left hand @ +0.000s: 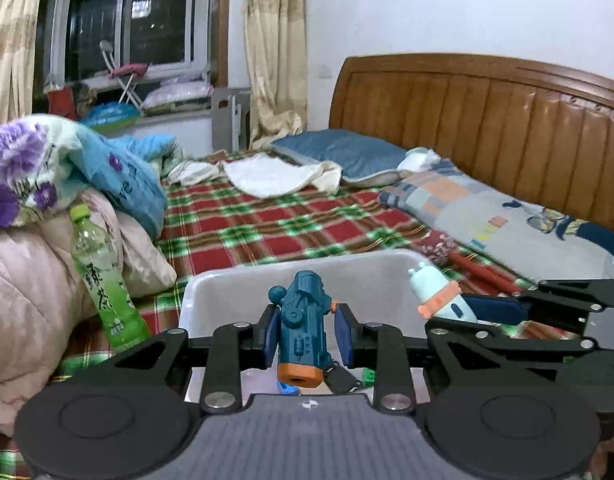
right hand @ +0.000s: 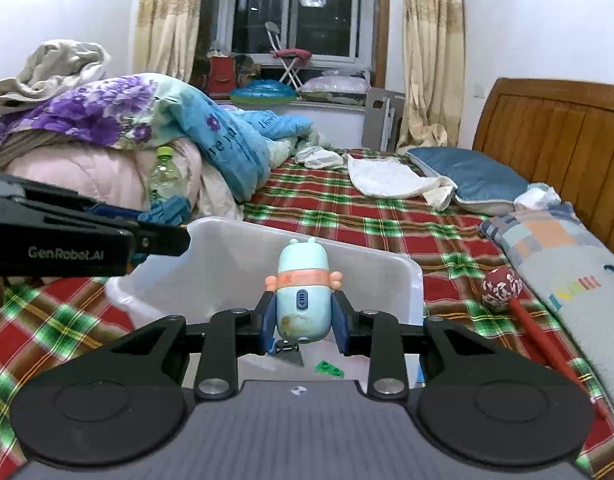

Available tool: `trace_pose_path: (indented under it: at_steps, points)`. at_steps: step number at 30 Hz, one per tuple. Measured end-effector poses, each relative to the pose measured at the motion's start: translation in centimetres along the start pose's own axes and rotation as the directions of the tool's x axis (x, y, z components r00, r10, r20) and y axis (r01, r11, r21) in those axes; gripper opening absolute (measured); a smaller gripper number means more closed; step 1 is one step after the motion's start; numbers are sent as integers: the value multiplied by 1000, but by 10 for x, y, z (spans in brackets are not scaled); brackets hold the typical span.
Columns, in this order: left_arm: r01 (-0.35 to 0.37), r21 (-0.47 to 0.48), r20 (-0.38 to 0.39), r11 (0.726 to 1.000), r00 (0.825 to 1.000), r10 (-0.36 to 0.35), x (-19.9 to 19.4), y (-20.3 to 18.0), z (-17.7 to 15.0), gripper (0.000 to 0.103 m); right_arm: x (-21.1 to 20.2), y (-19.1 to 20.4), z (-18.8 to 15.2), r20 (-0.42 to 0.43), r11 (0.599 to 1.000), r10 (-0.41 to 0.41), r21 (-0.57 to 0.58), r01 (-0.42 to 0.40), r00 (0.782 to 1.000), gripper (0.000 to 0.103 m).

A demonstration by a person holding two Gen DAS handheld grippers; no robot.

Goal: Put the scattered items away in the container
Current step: 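Carry the teal toy and pale blue figure over the tub and release, then grasp a red cube with the left gripper while the right gripper grasps a white car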

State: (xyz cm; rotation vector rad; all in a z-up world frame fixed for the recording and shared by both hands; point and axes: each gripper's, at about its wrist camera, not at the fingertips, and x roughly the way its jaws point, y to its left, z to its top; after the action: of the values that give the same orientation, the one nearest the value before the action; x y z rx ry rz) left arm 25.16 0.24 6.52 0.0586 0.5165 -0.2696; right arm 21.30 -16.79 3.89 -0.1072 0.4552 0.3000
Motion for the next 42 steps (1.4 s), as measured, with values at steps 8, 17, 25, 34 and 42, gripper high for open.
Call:
trace_pose_path:
  at_steps: [8,17,25,34,42]
  points:
    - [-22,-10,-75,1000,997,21,43,5,-15,33,37,-11,-10,-52,999,-7,41,9,999,33]
    - [-46,-15,-68,999,997,44,41,9,-23,53,41,-13,-13,-57,999,-45,26,46,997,46]
    - [-9,-48,-22,999,1000,8,-13,6,-45,53,-3,-6,-25,-26,1000,-25,6,25,999,45]
    - [37,-22,-136,999,990,-40,-41,-16,-121,53,-45,3,-60,-63,1000,-7,11,7,998,45]
    - [30,15,-217,999,976,-26,-26,-20,-169,52,-53,4,-105,-147,1000,22,0,-22,989,45]
